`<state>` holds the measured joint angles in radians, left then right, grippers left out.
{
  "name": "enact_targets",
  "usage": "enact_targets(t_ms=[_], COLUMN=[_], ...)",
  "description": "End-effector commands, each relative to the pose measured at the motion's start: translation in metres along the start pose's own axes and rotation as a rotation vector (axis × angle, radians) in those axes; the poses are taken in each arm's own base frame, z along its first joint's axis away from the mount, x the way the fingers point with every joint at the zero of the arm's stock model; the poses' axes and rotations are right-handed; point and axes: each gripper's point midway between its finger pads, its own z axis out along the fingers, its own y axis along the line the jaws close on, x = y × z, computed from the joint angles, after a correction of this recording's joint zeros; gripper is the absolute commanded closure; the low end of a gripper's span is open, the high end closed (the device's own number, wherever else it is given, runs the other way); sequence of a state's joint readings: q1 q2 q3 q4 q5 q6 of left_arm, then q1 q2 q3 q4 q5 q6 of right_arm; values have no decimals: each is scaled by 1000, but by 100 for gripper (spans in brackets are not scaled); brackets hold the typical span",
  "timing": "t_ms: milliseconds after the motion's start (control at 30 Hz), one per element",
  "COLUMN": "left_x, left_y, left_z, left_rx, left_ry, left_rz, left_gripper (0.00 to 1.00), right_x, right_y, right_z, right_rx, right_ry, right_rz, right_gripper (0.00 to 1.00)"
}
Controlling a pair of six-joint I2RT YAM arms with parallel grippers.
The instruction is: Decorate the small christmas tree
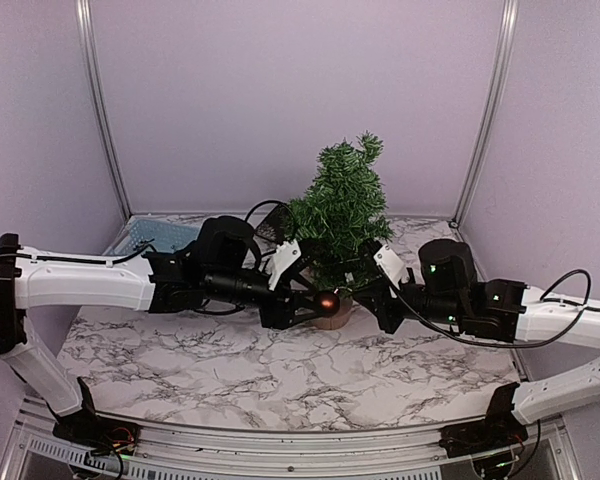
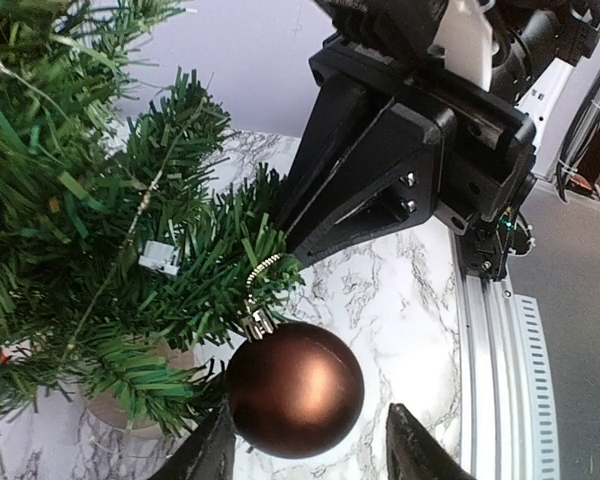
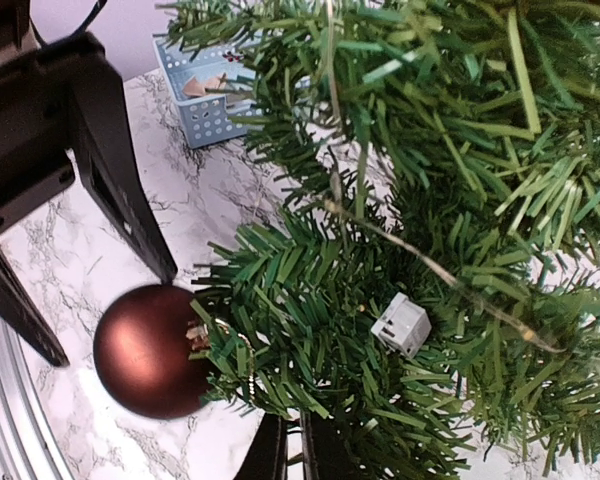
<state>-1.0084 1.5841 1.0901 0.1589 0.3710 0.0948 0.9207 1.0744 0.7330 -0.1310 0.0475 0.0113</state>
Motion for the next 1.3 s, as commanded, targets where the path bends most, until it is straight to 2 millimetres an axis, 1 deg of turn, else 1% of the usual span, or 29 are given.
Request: enact_targets(t_ms=[0,67,167,267,433,600,667,833,967,1067,1133,1167,1233,1267], left_x=[-11,-8,-4,-1,1,3,1,-4,-8,-12,-12,-11,-10,-6], left_y=[-15,-20,-24,-26,-23,-21,-18,-3,18,42,63,75,100,118], left_z=[12,15,19,21,17,8,1,-20,-43,-65,-83,-94,-117,-131], left_rx=[64,76,82,82,57,31,9,-28,-103,-188,-269,-318,-423,-486], left_ry=[-26,-18,-7,1,5,-6,-15,-44,-81,-131,-160,-174,-206,-220], left_rz=[37,42,46,47,50,52,44,-41,-77,-161,-206,-225,-268,-298], left_gripper=[53,57,60,60,59,52,46,36,26,15,4,1,1,1], right_x=[-33,-35,-36,-38,-37,-39,-42,-47,-48,-48,-49,-50,-51,-52], right_y=[-5,-5,-5,-5,-4,-4,-3,0,3,3,3,3,2,0], right_z=[-5,-6,-5,-4,-1,-3,-7,-18,-26,-32,-36,-38,-43,-46], right_rx=[19,21,23,23,16,13,8,-14,-33,-33,-34,-34,-31,-23], right_ry=[-81,-87,-92,-91,-83,-86,-98,-131,-148,-150,-155,-158,-168,-173], right_rz=[9,10,7,4,-2,-2,1,11,20,22,23,25,30,33], right_gripper=[94,95,97,97,98,97,97,94,88,82,80,78,74,72])
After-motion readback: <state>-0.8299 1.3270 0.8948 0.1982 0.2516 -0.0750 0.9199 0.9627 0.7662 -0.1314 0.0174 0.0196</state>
